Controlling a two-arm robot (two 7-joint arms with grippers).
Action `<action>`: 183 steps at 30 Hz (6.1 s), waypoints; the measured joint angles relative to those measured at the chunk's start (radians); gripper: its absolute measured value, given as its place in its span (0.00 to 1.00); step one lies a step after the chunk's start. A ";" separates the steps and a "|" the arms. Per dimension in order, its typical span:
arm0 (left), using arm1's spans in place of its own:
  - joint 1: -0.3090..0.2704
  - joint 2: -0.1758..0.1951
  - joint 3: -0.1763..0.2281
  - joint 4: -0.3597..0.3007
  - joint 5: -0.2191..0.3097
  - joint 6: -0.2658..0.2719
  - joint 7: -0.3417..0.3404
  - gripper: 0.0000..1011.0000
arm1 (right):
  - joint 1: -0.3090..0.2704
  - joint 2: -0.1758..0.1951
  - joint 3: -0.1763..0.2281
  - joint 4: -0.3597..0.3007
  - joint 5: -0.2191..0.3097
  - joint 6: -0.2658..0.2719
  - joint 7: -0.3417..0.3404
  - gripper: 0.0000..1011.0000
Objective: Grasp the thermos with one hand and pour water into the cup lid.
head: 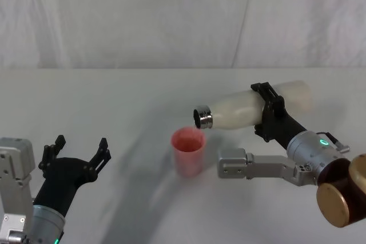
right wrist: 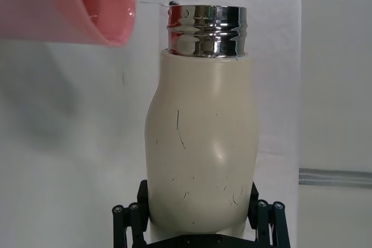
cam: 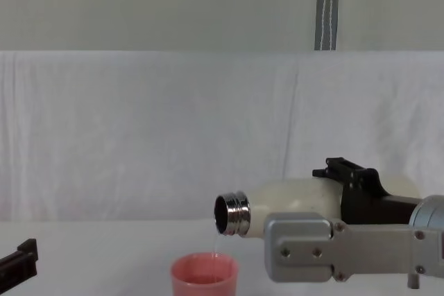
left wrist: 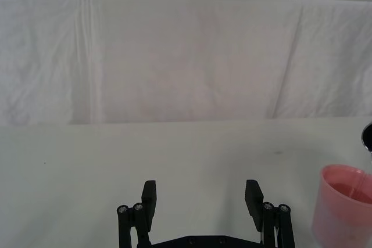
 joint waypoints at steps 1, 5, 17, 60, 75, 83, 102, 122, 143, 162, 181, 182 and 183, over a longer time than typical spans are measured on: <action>0.000 0.000 0.000 0.000 0.000 0.000 0.000 0.99 | -0.004 -0.004 0.007 0.000 0.013 -0.002 -0.002 0.95; 0.000 0.000 0.000 0.000 0.000 0.000 0.000 0.99 | -0.020 -0.020 0.033 -0.003 0.067 -0.011 -0.006 0.95; 0.000 0.000 0.000 0.000 0.000 0.000 0.000 0.99 | -0.086 -0.085 0.145 -0.043 0.307 -0.065 -0.012 0.95; 0.000 0.000 0.000 0.000 0.000 0.000 0.000 0.99 | -0.199 -0.170 0.373 -0.104 0.752 -0.150 -0.021 0.95; 0.000 0.000 0.000 0.000 0.000 0.000 0.000 0.99 | -0.235 -0.193 0.435 -0.117 0.871 -0.166 -0.021 0.95; 0.000 0.000 0.000 0.000 0.000 0.000 0.000 0.99 | -0.251 -0.210 0.455 -0.113 0.931 -0.165 -0.020 0.95; 0.000 0.000 0.000 0.000 0.000 0.000 0.000 0.99 | -0.261 -0.246 0.477 -0.060 1.042 -0.152 -0.016 0.95; 0.000 0.000 0.000 0.000 0.000 0.000 0.000 0.99 | -0.269 -0.259 0.470 0.002 1.080 -0.161 -0.027 0.95; 0.000 0.000 0.000 0.000 0.000 0.000 0.000 0.99 | -0.239 -0.274 0.468 0.099 1.092 -0.247 -0.033 0.95; 0.000 0.000 0.000 0.000 0.000 0.000 0.000 0.99 | -0.229 -0.272 0.468 0.139 1.095 -0.298 -0.021 0.95; 0.000 0.000 0.000 0.000 0.000 0.000 0.000 0.99 | -0.229 -0.276 0.478 0.155 1.104 -0.299 -0.021 0.95; 0.000 0.000 0.000 0.000 0.000 0.000 0.000 0.99 | -0.229 -0.277 0.478 0.156 1.105 -0.299 -0.021 0.95; 0.000 0.000 0.000 0.000 0.000 0.000 0.000 0.99 | -0.229 -0.277 0.478 0.156 1.106 -0.299 -0.021 0.95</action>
